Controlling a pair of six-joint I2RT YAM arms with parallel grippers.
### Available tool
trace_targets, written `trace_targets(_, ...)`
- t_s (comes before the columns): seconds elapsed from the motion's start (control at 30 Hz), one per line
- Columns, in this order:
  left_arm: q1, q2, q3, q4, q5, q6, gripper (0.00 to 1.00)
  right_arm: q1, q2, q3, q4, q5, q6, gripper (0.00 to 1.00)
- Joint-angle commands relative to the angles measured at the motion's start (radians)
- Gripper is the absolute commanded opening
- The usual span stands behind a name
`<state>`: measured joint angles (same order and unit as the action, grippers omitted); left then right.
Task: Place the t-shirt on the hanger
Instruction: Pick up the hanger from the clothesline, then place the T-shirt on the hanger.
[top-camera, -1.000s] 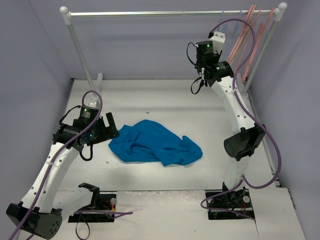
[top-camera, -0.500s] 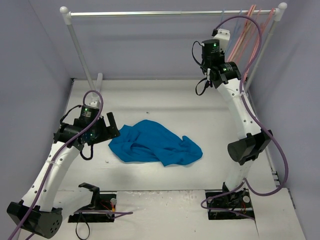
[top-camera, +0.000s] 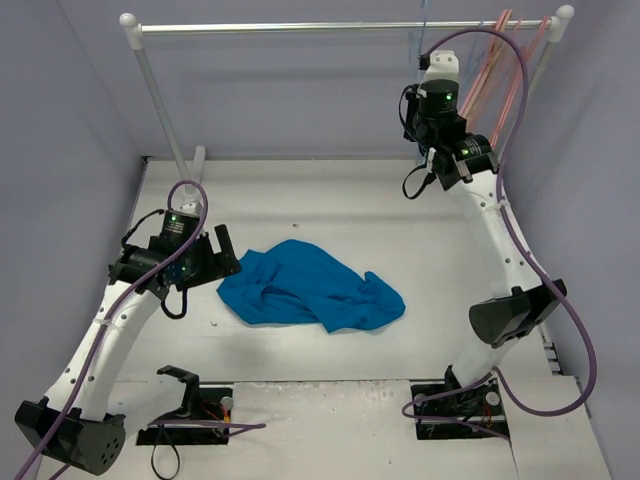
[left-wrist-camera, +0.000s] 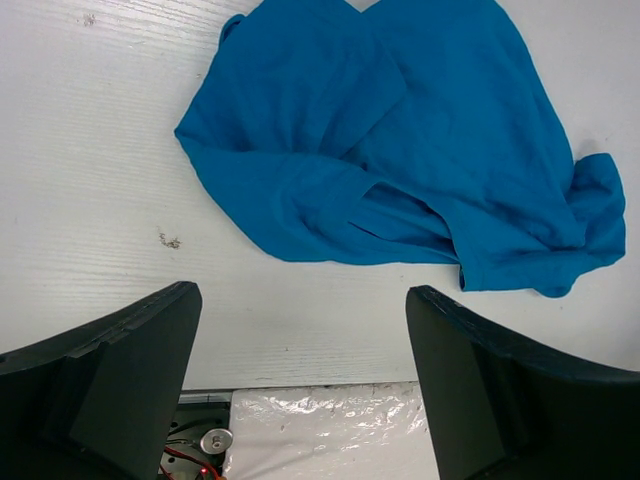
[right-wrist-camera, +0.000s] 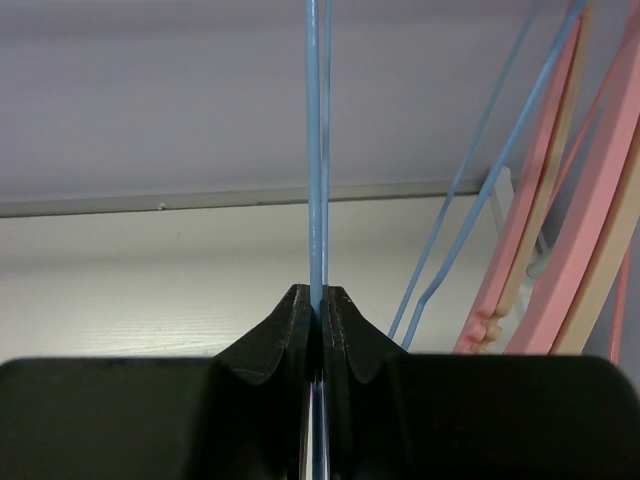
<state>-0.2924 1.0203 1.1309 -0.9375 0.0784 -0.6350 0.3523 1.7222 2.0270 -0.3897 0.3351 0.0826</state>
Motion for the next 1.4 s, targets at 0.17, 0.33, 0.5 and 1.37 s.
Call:
trace_targets(0.17, 0.007, 0.023, 0.024, 0.035, -0.023, 0.023, 0.85, 0.002, -0.206, -0.114, 0.149, -0.318, -0.107, 0.00)
trace_targets(0.33, 0.007, 0.050, 0.024, 0.040, -0.048, 0.029, 0.85, 0.005, -0.300, -0.180, 0.065, -0.453, -0.156, 0.00)
trace_targets(0.5, -0.010, 0.075, -0.003, 0.089, -0.046, 0.043, 0.82, 0.010, -0.415, -0.258, -0.075, -0.626, -0.208, 0.00)
trace_targets(1.37, -0.349, 0.419, -0.092, 0.262, -0.282, 0.003, 0.46, 0.011, -0.852, -0.788, -0.325, -0.955, -0.270, 0.00)
